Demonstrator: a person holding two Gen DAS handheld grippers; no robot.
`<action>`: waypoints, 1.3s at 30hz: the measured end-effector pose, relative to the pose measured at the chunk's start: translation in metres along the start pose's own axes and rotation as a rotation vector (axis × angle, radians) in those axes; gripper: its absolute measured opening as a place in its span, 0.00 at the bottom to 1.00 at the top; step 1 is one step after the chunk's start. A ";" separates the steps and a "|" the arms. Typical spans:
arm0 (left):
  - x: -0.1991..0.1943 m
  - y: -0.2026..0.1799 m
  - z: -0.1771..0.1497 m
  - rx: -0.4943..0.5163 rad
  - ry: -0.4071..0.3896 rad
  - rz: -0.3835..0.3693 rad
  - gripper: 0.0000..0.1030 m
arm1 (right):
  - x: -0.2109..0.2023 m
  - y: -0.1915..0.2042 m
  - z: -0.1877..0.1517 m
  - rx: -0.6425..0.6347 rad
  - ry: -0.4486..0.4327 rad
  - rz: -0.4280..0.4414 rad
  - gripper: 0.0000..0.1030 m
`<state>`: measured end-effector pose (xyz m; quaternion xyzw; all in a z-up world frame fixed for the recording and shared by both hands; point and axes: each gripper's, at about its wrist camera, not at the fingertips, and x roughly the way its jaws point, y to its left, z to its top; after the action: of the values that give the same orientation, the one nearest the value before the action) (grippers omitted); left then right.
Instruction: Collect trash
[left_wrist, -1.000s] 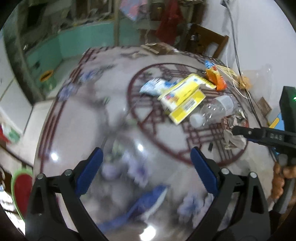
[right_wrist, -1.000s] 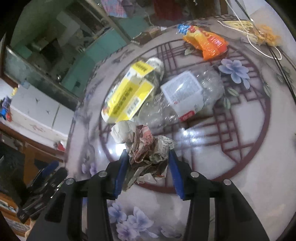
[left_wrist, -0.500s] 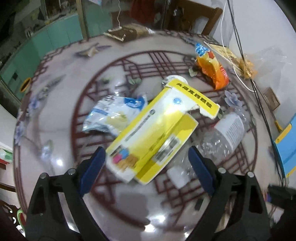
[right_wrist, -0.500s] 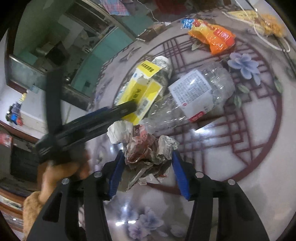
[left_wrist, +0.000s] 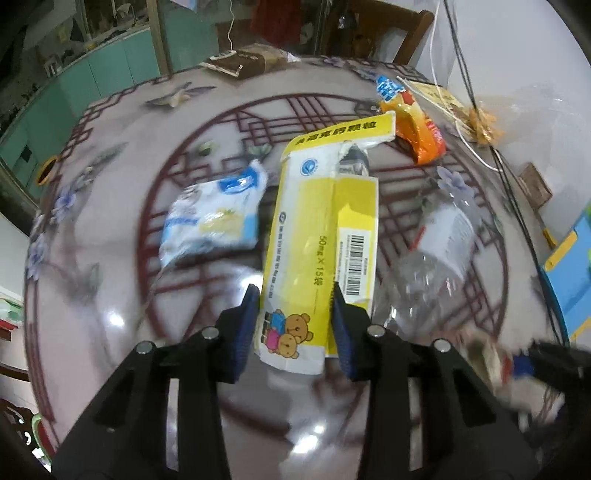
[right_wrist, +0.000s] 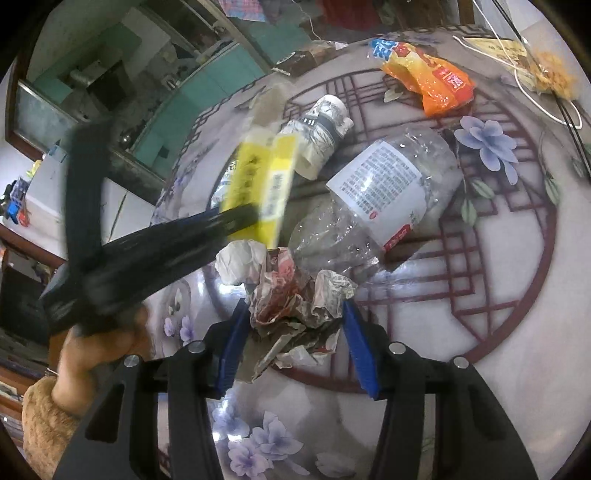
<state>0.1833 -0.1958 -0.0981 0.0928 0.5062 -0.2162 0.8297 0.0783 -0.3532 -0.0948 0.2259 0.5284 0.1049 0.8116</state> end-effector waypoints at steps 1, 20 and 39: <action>-0.010 0.004 -0.008 0.010 -0.011 0.011 0.36 | 0.001 0.001 -0.001 -0.002 0.002 -0.004 0.48; -0.143 0.079 -0.140 -0.110 -0.144 0.104 0.36 | -0.003 0.072 -0.037 -0.231 -0.089 -0.149 0.48; -0.174 0.117 -0.182 -0.158 -0.185 0.104 0.35 | -0.033 0.143 -0.109 -0.266 -0.316 -0.128 0.48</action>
<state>0.0218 0.0222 -0.0381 0.0332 0.4375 -0.1399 0.8877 -0.0245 -0.2132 -0.0364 0.0963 0.3893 0.0855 0.9121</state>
